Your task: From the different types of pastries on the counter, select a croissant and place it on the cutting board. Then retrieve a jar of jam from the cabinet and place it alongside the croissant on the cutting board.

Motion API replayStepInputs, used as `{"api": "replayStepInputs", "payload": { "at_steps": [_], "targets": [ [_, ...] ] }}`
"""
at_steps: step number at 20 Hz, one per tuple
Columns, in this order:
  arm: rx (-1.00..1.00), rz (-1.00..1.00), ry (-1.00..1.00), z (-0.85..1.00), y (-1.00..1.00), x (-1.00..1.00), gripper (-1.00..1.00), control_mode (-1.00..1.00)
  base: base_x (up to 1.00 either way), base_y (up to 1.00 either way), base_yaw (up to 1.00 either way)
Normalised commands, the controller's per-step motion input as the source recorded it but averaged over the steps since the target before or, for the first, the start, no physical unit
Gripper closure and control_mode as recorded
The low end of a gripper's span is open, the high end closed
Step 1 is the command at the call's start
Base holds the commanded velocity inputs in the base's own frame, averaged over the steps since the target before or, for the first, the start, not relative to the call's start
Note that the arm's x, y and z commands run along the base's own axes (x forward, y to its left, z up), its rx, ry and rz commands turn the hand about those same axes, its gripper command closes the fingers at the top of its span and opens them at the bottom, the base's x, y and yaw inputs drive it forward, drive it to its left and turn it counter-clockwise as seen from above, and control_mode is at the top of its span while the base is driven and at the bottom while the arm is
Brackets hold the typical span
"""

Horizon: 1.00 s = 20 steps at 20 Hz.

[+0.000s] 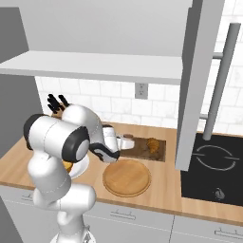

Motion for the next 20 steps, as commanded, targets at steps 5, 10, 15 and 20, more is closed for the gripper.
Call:
{"api": "replayStepInputs", "payload": {
  "at_steps": [5,10,15,20],
  "targets": [
    [0.00,0.00,-0.05,-0.48,-0.03,-0.31,1.00,-1.00,0.00,0.00,0.00],
    [0.00,0.03,-0.15,-0.30,0.00,0.03,1.00,-1.00,0.00,0.00,0.00],
    [0.14,0.03,-0.25,-0.59,0.00,0.00,1.00,-1.00,0.00,0.00,0.00],
    [0.27,0.02,-0.34,-0.96,0.00,0.00,1.00,-1.00,0.00,0.00,0.00]
  ]
}}
